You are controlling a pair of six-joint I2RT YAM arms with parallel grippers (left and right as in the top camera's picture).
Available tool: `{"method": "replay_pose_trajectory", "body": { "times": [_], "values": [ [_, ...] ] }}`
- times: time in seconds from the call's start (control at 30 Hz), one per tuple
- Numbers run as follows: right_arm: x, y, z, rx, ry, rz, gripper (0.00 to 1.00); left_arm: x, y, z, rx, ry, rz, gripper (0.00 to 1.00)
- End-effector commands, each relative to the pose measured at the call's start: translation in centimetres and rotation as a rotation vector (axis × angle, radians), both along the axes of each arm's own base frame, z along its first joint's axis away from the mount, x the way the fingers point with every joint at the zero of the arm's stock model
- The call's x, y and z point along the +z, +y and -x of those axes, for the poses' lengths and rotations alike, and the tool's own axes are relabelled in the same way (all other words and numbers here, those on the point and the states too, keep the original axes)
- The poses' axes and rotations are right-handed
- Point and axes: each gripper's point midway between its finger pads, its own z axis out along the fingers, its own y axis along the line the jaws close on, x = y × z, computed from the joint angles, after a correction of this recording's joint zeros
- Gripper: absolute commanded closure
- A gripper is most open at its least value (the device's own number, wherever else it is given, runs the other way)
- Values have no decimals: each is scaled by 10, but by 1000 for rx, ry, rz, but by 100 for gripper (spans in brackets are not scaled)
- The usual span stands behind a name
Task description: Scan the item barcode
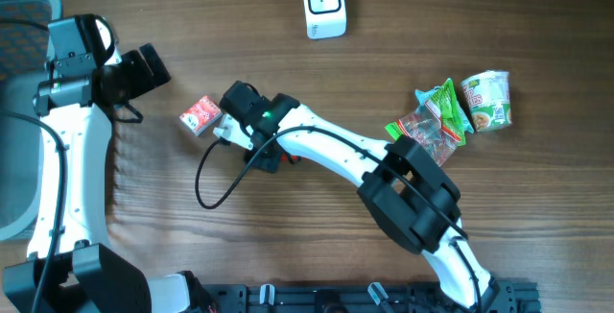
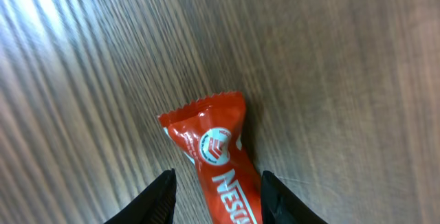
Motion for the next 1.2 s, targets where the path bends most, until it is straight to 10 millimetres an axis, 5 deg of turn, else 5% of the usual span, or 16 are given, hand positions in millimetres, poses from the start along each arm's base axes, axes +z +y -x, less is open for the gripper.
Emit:
{"method": "replay_pose_trajectory", "body": {
  "times": [0.0, 0.07, 0.13, 0.27, 0.43, 0.6, 0.8, 0.97, 1.0, 1.13, 1.17],
  "values": [
    [-24, -4, 8, 23, 42, 42, 69, 1, 2, 1, 4, -2, -14, 0],
    [-25, -5, 9, 7, 48, 46, 96, 1, 2, 1, 4, -2, -14, 0],
    [-12, -2, 9, -36, 58, 15, 96, 1, 2, 1, 4, -2, -14, 0],
    [45, 11, 20, -115, 203, -189, 96, 1, 2, 1, 4, -2, -14, 0],
    [91, 8, 35, -151, 617, -472, 96, 1, 2, 1, 4, -2, -14, 0],
    [149, -9, 15, -167, 878, -779, 96, 1, 2, 1, 4, -2, -14, 0],
    [176, -43, -17, -239, 969, -940, 96, 1, 2, 1, 4, -2, -14, 0],
    [178, -55, -29, -269, 962, -965, 96, 8, 2, -9, -2, -52, -13, 0],
    [178, -55, -29, -271, 964, -964, 96, 10, -4, -12, -6, -69, 32, 0],
    [179, -55, -29, -294, 989, -958, 96, 8, -83, 15, -132, 26, 497, 0],
    [181, -55, -29, -295, 1003, -966, 96, 9, -96, 23, -171, 53, 559, 9]
  ]
}}
